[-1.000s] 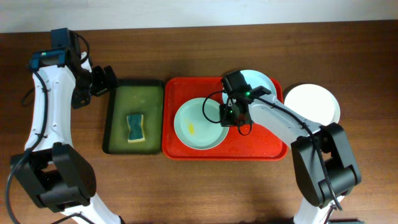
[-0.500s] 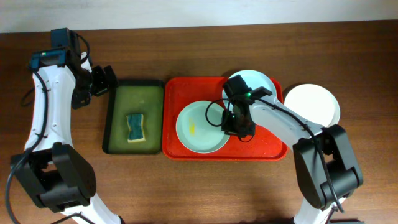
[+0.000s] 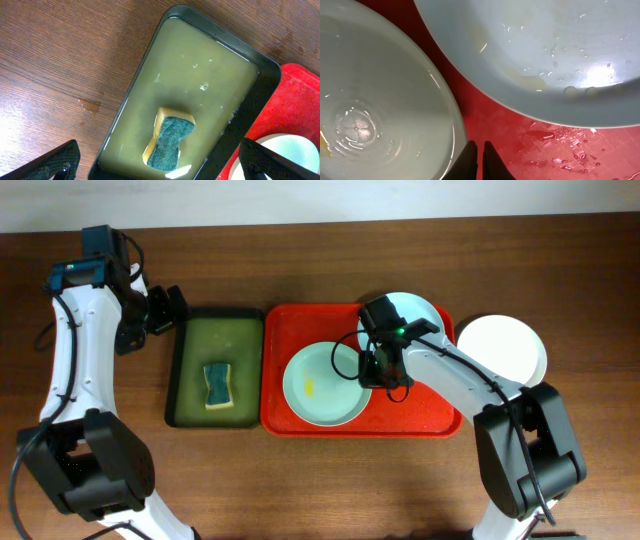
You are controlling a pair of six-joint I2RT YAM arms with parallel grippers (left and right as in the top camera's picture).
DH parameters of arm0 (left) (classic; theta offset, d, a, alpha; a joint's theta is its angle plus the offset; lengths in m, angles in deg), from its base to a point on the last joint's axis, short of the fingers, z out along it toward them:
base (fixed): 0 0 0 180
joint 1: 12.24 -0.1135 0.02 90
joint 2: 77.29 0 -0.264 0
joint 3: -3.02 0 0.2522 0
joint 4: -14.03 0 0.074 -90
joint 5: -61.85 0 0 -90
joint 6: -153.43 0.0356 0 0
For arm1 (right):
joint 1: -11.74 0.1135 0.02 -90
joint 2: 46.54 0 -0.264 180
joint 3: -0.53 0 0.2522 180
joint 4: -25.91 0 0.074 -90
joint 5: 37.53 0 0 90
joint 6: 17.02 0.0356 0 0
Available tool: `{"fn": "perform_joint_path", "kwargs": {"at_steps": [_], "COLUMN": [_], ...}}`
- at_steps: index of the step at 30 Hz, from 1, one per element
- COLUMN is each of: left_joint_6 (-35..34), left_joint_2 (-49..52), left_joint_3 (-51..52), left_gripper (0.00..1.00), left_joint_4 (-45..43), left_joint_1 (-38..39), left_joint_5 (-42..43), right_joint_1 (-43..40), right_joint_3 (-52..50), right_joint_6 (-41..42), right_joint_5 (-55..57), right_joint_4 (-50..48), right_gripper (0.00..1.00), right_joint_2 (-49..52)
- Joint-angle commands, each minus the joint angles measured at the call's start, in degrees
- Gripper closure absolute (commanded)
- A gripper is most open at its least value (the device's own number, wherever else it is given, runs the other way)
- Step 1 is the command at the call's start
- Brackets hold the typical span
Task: Clean dirty plates on tray and stack at the side
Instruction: 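Grasp the rim of the lower pale blue plate with the right gripper, then pick up the sponge from the black tray with the left gripper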
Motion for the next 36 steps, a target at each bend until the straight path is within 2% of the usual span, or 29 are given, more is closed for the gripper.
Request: {"fn": "perform_joint_path", "kwargs": {"at_steps": [1, 3, 4, 5, 9, 10, 18, 22, 24, 25, 26, 27, 28, 30, 31, 32, 33, 35, 36], "left_joint_6": [-0.59, -0.59, -0.59, -0.59, -0.59, -0.59, -0.59, -0.59, -0.57, -0.26, 0.81, 3.26, 5.22, 7.48, 7.43, 7.45, 7.45, 7.43, 7.21], "left_joint_2": [-1.38, -1.38, -1.38, -1.38, -1.38, -1.38, -1.38, -1.38, -1.38, -1.38, -1.38, -1.38, -1.38, -1.38, -1.38, -1.38, -1.38, -1.38, -1.38], "left_joint_3": [-0.9, -0.9, -0.9, -0.9, -0.9, -0.9, -0.9, -0.9, -0.9, -0.76, -0.28, 0.79, 3.5, 10.03, 12.81, 13.33, 13.33, 14.8, 16.24], "left_gripper": [0.01, 0.01, 0.0, 0.01, 0.0, 0.0, 0.01, 0.01, 0.01, 0.06, 0.16, 0.32, 0.36, 0.34, 0.02, 0.04, 0.36, 0.48, 0.5], "left_joint_4": [0.07, 0.04, 0.07, 0.04, 0.07, 0.04, 0.02, 1.92, 3.5, 4.35, 4.72, 4.98, 4.96, 3.21, 2.14, 1.99, 1.77, 1.84, 0.83], "left_joint_1": [-0.13, -0.13, -0.13, -0.13, -0.13, -0.13, -0.13, -0.13, -0.13, -0.13, 0.0, 0.61, 2.12, 5.79, 7.74, 8.85, 9.7, 11.04, 11.74], "left_joint_5": [0.39, 0.39, 0.39, 0.39, 0.39, 0.39, 0.39, 0.42, 0.42, 0.33, 0.17, 0.17, -0.24, -0.26, -0.26, -0.26, -0.26, -3.17, -4.61], "right_joint_1": [0.52, 0.83, 1.22, 1.2, 1.27, 1.27, 1.29, 2.01, 1.97, 1.97, 1.97, 1.97, 1.97, 1.97, 1.97, 1.97, 1.97, 1.97, 1.97], "right_joint_3": [-0.7, -0.7, -0.7, -0.7, -0.7, -0.7, -0.76, -1.81, -1.81, -1.81, -1.81, -1.81, -1.81, -1.81, -1.81, -1.81, -1.81, -1.81, -1.81], "right_joint_6": [0.17, 0.13, -0.76, -1.33, -1.31, -1.31, -1.29, -1.29, -1.29, -1.31, -1.31, -1.31, -1.31, -1.31, -1.31, -1.29, -1.31, -1.31, -1.31], "right_joint_5": [1.18, 0.61, 0.59, 0.59, 0.57, 0.57, -1.18, -1.14, -1.14, -1.11, -1.14, -1.14, -1.14, -1.11, -1.14, -1.11, -1.14, -1.14, -1.11], "right_joint_4": [-0.17, -0.2, -0.31, -0.39, -0.59, -0.63, -1.07, -2.4, -2.38, -2.38, -2.38, -2.38, -2.4, -2.54, -2.56, -2.6, -2.54, -2.36, -2.38], "right_gripper": [0.88, 0.83, 0.75, 0.72, 0.82, 0.89, 0.86, 0.95, 0.96, 0.96, 0.96, 0.96, 0.96, 0.96, 0.96, 0.96, 0.96, 0.96, 0.96], "right_joint_2": [-1.38, -1.27, -1.27, -1.27, -0.02, 0.57, 1.53, 1.53, 1.53, 1.53, 1.53, 1.53, 1.53, 1.53, 1.53, 1.53, 1.53, 1.53, 1.53]}}
